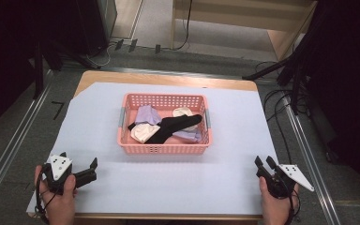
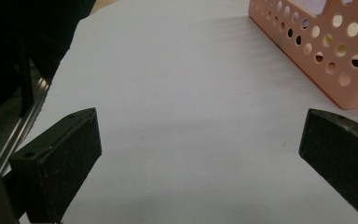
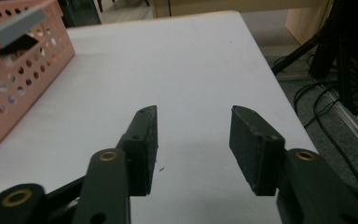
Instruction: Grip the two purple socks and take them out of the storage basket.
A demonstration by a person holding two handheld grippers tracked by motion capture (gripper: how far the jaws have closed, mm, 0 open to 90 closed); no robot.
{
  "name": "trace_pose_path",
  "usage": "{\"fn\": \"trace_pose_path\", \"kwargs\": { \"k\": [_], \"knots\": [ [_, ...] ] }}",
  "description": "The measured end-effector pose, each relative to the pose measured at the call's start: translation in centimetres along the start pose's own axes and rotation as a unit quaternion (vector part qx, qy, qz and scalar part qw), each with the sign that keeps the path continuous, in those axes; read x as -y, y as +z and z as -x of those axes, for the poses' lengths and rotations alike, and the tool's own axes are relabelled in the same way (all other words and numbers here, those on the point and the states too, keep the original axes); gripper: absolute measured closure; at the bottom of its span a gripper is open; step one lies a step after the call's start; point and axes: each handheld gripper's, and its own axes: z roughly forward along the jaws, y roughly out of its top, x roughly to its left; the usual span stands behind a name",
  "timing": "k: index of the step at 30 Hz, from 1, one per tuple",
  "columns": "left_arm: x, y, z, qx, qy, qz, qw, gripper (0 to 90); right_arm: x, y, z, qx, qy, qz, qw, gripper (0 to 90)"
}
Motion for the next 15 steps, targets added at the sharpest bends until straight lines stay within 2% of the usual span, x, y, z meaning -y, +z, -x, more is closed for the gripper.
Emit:
{"fn": "trace_pose_path", "kwargs": {
  "k": [1, 2, 5, 7, 10, 13, 14, 15],
  "knots": [
    [0.0, 0.0, 0.0, 0.004, 0.002, -0.002, 1.0, 0.0, -0.1, 0.0, 0.1, -0.004, -0.004, 0.011, 0.9999, 57.0],
    [0.0, 0.0, -0.1, 0.009, 0.002, -0.003, 1.0, 0.0, -0.2, -0.2, -0.1, -0.005, 0.005, 0.01, 0.9999, 57.7],
    [-0.1, 0.1, 0.0, 0.017, 0.008, -0.009, 0.9998, 0.0, -0.6, -0.3, -0.7, -0.013, -0.012, 0.027, 0.9995, 60.8],
    [-0.1, 0.2, 0.0, 0.021, 0.01, -0.011, 0.9997, 0.0, -1.0, -0.3, -1.3, -0.034, -0.012, 0.015, 0.9992, 61.4],
    [-0.1, 0.3, 0.0, 0.021, 0.013, -0.013, 0.9996, 0.0, -1.7, -0.3, -2.5, -0.029, -0.033, 0.006, 0.999, 61.4],
    [-0.1, 0.4, 0.1, 0.026, 0.013, -0.019, 0.9994, 0.0, -2.2, -0.3, -3.1, -0.037, -0.034, 0.013, 0.9987, 61.6],
    [-0.2, 0.4, 0.0, 0.028, 0.011, -0.024, 0.9993, 0.4, -2.9, -0.2, -3.7, -0.054, -0.028, 0.001, 0.9981, 62.5],
    [-0.2, 0.4, 0.0, 0.028, 0.011, -0.024, 0.9993, 0.3, -2.9, -0.2, -3.7, -0.054, -0.028, 0.001, 0.9981, 62.5]
  ]
}}
